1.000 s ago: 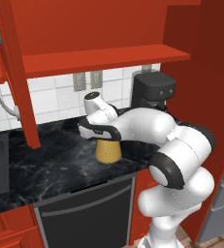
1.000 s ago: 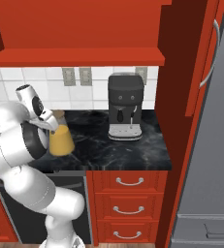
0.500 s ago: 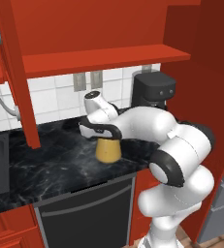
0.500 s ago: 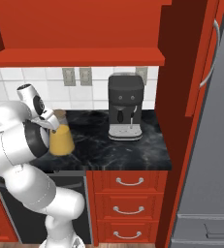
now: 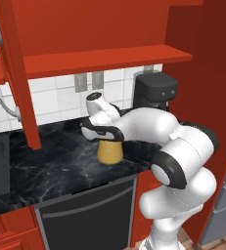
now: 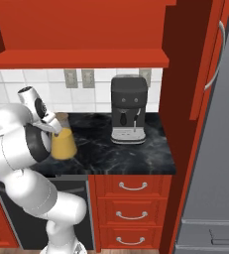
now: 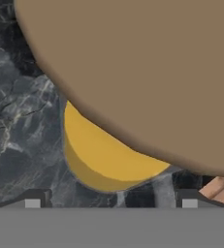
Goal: There is a tray on the dining counter. Grab the cup, mug, and pitcher and place them on the tray. The pitcher may be placed next to the tray if it cannot fit the tray.
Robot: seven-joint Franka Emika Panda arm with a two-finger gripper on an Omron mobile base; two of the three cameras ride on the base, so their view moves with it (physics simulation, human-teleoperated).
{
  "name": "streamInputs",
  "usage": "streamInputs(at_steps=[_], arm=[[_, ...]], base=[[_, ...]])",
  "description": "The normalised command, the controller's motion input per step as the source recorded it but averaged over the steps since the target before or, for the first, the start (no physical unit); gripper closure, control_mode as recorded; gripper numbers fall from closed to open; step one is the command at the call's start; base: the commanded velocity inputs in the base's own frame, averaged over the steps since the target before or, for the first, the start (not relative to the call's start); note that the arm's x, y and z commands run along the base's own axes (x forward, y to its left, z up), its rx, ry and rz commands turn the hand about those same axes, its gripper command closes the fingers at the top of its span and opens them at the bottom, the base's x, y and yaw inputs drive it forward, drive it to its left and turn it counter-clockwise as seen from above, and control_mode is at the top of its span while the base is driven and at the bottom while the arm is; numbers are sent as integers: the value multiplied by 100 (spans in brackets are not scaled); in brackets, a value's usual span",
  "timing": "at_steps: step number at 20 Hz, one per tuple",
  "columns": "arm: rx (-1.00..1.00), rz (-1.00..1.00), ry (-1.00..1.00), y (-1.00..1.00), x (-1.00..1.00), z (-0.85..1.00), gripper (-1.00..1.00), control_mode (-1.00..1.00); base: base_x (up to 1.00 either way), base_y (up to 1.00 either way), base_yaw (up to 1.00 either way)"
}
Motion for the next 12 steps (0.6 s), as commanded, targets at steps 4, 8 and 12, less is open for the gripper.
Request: streamInputs(at_steps=[4,8,12], arm=[[0,0,0,-10,0,-70,100,-100],[0,0,0,-22,0,-67,100,-100],[0,0,0,-20,0,-59,100,-100]], base=[[0,0,0],[0,0,0],[0,0,0]])
